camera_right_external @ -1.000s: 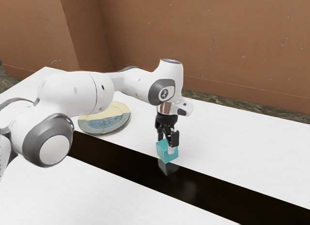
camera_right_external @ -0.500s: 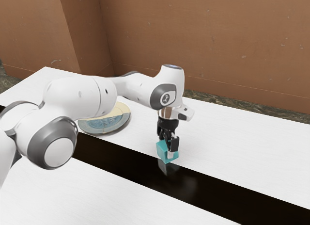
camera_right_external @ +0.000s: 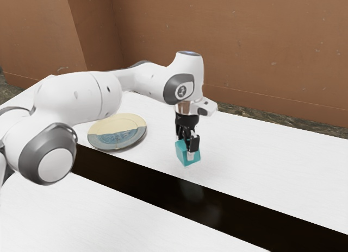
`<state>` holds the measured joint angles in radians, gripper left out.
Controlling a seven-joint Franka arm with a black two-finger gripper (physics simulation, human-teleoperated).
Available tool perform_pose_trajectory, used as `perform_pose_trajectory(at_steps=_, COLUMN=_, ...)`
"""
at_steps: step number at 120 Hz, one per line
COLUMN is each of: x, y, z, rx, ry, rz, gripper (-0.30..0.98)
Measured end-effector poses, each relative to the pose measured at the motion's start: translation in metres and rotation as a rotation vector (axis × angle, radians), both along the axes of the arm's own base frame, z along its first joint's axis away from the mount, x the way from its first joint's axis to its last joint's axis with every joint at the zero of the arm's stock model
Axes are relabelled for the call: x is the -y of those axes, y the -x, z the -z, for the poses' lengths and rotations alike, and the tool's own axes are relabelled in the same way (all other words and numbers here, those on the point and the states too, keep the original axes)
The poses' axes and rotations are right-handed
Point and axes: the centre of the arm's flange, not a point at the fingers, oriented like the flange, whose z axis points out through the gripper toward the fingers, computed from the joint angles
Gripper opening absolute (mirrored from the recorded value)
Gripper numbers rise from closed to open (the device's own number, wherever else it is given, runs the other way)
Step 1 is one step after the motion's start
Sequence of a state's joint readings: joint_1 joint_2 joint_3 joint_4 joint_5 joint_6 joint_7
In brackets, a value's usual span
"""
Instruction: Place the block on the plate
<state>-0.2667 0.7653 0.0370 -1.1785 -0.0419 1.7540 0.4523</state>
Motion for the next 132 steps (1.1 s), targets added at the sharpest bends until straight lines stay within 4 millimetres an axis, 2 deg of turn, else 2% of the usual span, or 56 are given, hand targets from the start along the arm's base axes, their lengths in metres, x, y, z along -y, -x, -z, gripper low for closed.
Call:
perform_pose_trajectory(at_steps=12, x=-0.011, y=-0.001, z=-0.036, rx=0.046, ry=-0.004, rz=-0.011, gripper=0.39)
perform_pose_trajectory(at_steps=19, x=-0.029, y=-0.004, z=-0.05, rx=0.064, ry=-0.022, rz=-0.037, gripper=0.39)
perform_pose_trajectory(at_steps=40, x=-0.094, y=-0.015, z=-0.064, rx=0.098, ry=-0.078, rz=-0.129, gripper=0.39)
perform_pose_trajectory(at_steps=56, x=-0.153, y=-0.022, z=-0.073, rx=0.126, ry=-0.085, rz=-0.21, gripper=0.39)
perform_pose_trajectory(at_steps=69, x=-0.205, y=-0.026, z=-0.077, rx=0.152, ry=-0.081, rz=-0.281, gripper=0.39)
perform_pose_trajectory(at_steps=99, x=-0.293, y=-0.023, z=-0.078, rx=0.188, ry=-0.085, rz=-0.398, gripper=0.39)
perform_pose_trajectory(at_steps=112, x=-0.324, y=-0.019, z=-0.076, rx=0.194, ry=-0.091, rz=-0.439, gripper=0.39)
perform_pose_trajectory(at_steps=120, x=-0.342, y=-0.017, z=-0.067, rx=0.186, ry=-0.092, rz=-0.461, gripper=0.4)
perform_pose_trajectory(at_steps=132, x=-0.354, y=-0.023, z=-0.05, rx=0.188, ry=-0.079, rz=-0.47, gripper=0.39)
